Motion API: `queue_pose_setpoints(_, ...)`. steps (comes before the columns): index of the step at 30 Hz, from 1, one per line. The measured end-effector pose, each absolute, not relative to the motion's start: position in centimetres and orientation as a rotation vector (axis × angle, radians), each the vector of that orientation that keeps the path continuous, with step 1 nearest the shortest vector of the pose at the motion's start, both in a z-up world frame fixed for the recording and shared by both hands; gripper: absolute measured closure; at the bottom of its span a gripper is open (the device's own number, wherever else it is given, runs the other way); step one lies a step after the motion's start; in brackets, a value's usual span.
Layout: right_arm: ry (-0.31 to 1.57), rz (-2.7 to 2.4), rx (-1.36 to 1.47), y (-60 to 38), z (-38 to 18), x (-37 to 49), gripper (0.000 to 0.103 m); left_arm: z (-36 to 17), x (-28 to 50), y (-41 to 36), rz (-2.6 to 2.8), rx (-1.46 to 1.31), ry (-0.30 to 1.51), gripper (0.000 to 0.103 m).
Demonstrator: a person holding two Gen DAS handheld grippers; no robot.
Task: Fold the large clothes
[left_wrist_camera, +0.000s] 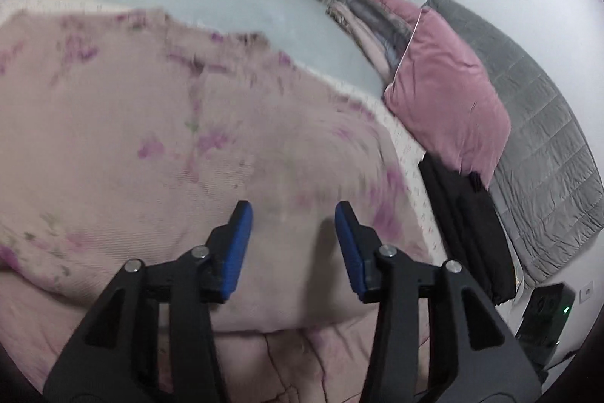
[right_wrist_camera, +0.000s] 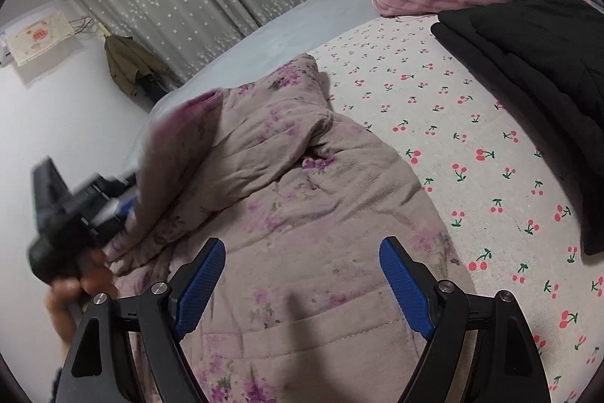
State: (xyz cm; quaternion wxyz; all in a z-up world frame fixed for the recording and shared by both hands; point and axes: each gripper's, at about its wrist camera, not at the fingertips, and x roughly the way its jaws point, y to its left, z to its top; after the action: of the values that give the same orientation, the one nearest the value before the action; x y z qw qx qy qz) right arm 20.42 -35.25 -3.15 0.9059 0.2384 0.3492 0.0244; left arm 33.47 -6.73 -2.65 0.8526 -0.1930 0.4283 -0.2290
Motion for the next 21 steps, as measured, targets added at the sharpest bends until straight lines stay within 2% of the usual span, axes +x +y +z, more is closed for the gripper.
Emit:
queue_pose_setpoints(3, 0.725, 0.059, 0.502, -35.4, -3.2, 20.6, 0.018, -1.5, 32.1, -5.7, -0.515, -0.415, 0.874, 0.049)
queue_pose_setpoints(5, 0.722, 0.066, 0.496, -35.2, -3.2, 20.5, 0.018, -0.7, 31.1, -3.8, -0.499, -0.424, 0.835, 0.039)
queue_pose_setpoints(10, 0.706, 0.143, 0.449, -34.0, -2.3, 21.3, 0.018, 1.2, 27.9, 3.3, -0.298, -0.413, 0.761, 0.038)
queue_pose_setpoints(16, 0.67, 0.261, 0.52, -33.1, 0.1, 26.7, 0.019, -3.0, 28.0, 11.5, -0.044, -0.507, 0.792, 0.037)
queue_pose_setpoints(19, 0.709, 0.241, 0.412, -30.9, 1.0, 32.0, 0.026, -6.0, 29.2, 13.3, -0.041, -0.63, 0.855, 0.037)
queue_pose_setpoints(21, 0.764, 0.199, 0.324, -29.2, 0.7, 35.7, 0.035, -6.6, 29.6, 13.8, -0.041, -0.654, 0.855, 0.037)
